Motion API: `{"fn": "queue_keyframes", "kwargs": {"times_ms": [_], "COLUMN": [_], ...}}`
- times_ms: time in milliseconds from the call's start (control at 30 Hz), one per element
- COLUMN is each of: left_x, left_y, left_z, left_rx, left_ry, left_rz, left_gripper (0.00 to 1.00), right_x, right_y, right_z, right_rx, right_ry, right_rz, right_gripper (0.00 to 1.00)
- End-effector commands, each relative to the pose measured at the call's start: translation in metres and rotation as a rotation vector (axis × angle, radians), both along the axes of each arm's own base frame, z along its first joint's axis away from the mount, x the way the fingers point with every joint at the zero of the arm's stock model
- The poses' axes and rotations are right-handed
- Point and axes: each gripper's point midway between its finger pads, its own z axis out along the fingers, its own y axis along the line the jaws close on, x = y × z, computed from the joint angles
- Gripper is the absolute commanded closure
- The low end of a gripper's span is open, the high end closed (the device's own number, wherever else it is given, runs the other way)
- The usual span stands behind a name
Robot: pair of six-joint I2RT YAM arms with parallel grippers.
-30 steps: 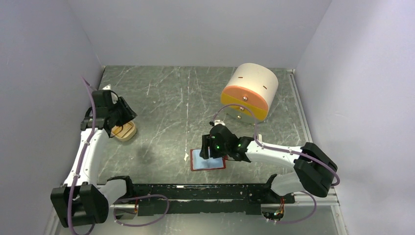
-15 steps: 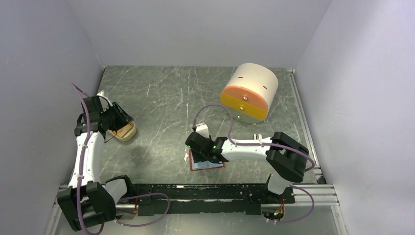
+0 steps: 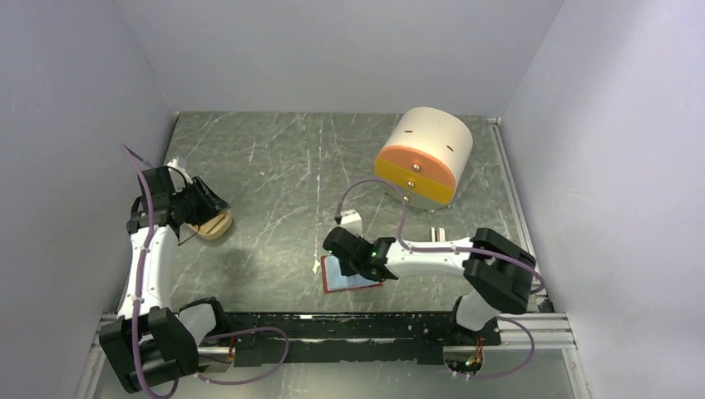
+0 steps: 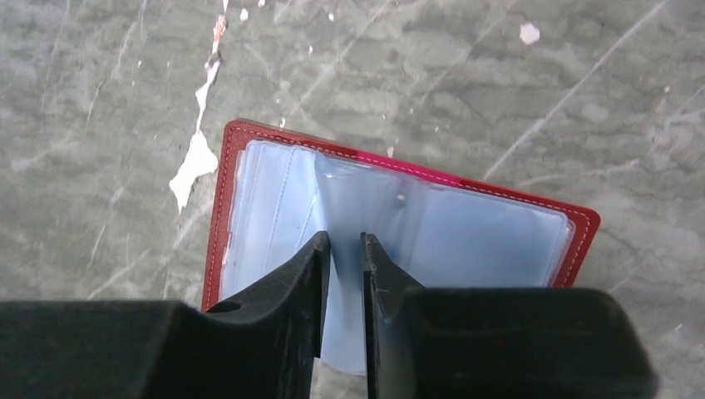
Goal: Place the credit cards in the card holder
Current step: Turn over the card slot in the card holder.
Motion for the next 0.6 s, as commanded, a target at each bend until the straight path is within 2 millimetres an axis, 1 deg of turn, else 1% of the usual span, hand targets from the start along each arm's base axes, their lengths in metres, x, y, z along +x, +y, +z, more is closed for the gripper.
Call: {"fn": "queue_keyframes", "kwargs": {"times_ms": [0, 33, 67, 100, 167, 200, 300, 400, 433, 467, 567], "left_x": [0.002, 0.002, 0.002, 0.001, 0.001, 0.0, -0.009, -0.021, -0.028, -0.032, -0.042], "left_y": [-0.007, -0.009, -0.011, -0.014, -0.024, -0.033, -0.065, -0.101, -0.12, -0.134, -0.17], "left_z": [0.004, 0.003, 0.003, 0.003, 0.006, 0.01, 0.01, -0.003, -0.008, -0.011, -0.018], "left_rx": [-0.054, -0.065, -0.075, -0.089, -0.125, -0.163, -0.302, -0.364, -0.382, -0.401, -0.464], "left_ry": [-0.033, -0.032, -0.03, -0.032, -0.054, -0.079, -0.112, -0.074, -0.058, -0.049, -0.042], "left_rz": [-0.025, -0.029, -0.036, -0.052, -0.109, -0.15, -0.238, -0.295, -0.333, -0.354, -0.406], "left_gripper": [0.61, 0.61, 0.61, 0.61, 0.63, 0.64, 0.66, 0.72, 0.74, 0.75, 0.82], "right_x": [-0.002, -0.003, -0.005, -0.002, -0.002, -0.002, -0.005, -0.009, -0.011, -0.011, -0.013], "right_y": [0.008, 0.006, 0.009, 0.008, 0.011, 0.011, 0.013, 0.014, 0.015, 0.015, 0.015], "right_z": [0.018, 0.017, 0.019, 0.021, 0.026, 0.028, 0.031, 0.033, 0.034, 0.033, 0.034], "right_rx": [0.172, 0.22, 0.28, 0.332, 0.445, 0.497, 0.613, 0.687, 0.71, 0.732, 0.789], "right_ry": [0.006, 0.025, 0.05, 0.065, 0.097, 0.113, 0.166, 0.209, 0.22, 0.234, 0.262], "right_rz": [0.019, 0.018, 0.032, 0.03, 0.045, 0.053, 0.069, 0.076, 0.077, 0.069, 0.066], "right_gripper": [0.78, 0.79, 0.8, 0.8, 0.81, 0.82, 0.82, 0.82, 0.82, 0.82, 0.82]}}
